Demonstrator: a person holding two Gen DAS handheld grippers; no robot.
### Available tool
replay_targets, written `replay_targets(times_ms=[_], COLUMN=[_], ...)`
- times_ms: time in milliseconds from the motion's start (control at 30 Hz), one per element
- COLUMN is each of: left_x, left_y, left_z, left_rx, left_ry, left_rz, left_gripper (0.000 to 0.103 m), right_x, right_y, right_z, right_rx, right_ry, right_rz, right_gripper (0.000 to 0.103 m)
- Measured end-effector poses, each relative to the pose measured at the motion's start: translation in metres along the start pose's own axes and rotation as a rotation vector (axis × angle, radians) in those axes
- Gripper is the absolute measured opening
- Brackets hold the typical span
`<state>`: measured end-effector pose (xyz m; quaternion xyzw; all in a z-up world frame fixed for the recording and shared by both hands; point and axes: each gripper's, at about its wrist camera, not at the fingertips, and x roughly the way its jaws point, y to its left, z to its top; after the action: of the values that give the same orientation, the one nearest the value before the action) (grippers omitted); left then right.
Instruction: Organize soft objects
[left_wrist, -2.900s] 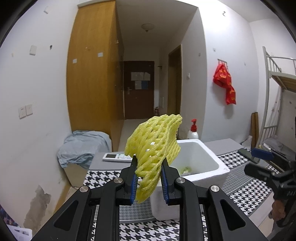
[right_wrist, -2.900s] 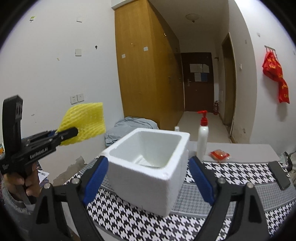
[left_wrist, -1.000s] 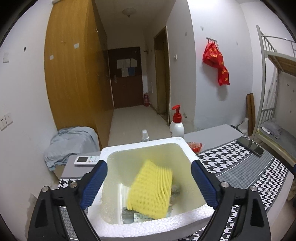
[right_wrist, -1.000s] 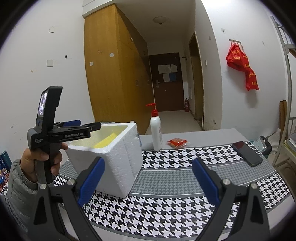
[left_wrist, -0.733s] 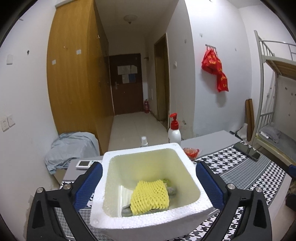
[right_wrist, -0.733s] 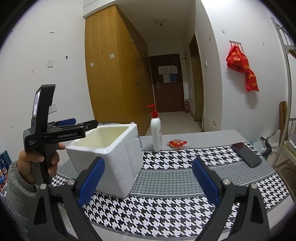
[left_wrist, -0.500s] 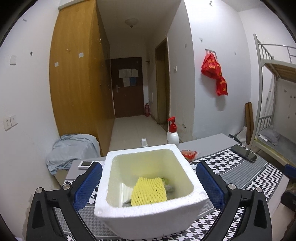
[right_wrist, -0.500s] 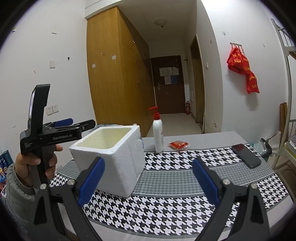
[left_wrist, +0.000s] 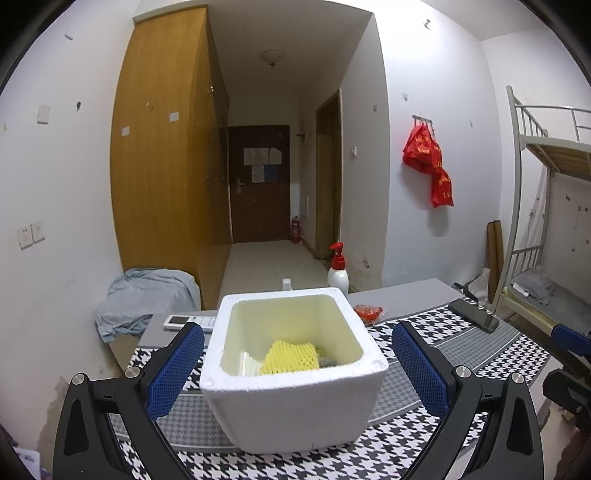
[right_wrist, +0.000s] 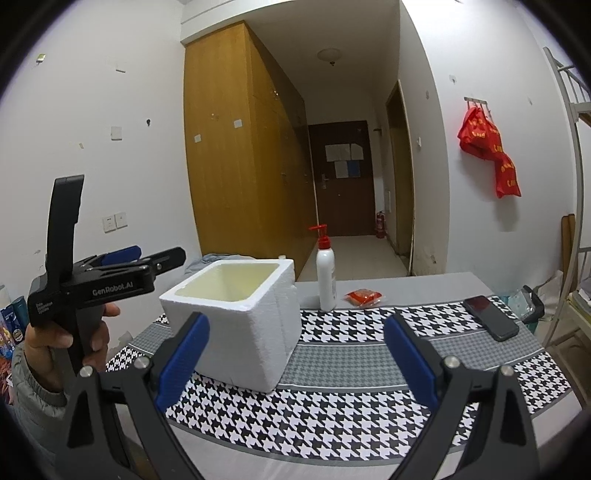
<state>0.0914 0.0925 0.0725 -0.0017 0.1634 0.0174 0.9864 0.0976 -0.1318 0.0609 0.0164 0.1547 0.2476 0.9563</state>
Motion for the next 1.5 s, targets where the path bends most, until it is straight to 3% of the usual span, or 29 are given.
replay_targets(times_ms=[1000,1500], left_x=[-0.119,-0.161], left_y=[-0.02,-0.02], left_z=[-0.035,-0.057], left_rx=[0.007,-0.008], left_ry=[-0.119,-0.184], left_rz=[-0.021,0.015], left_gripper=[0.102,0.102], right_x=[-0.078,-0.103], right_y=[0.039,0.059], right_z=[-0.019,-0.031], right_rx=[-0.058,-0.094], right_ry=[-0.105,-0.16], right_rz=[0.049,0.057], right_gripper=[0.097,0.102])
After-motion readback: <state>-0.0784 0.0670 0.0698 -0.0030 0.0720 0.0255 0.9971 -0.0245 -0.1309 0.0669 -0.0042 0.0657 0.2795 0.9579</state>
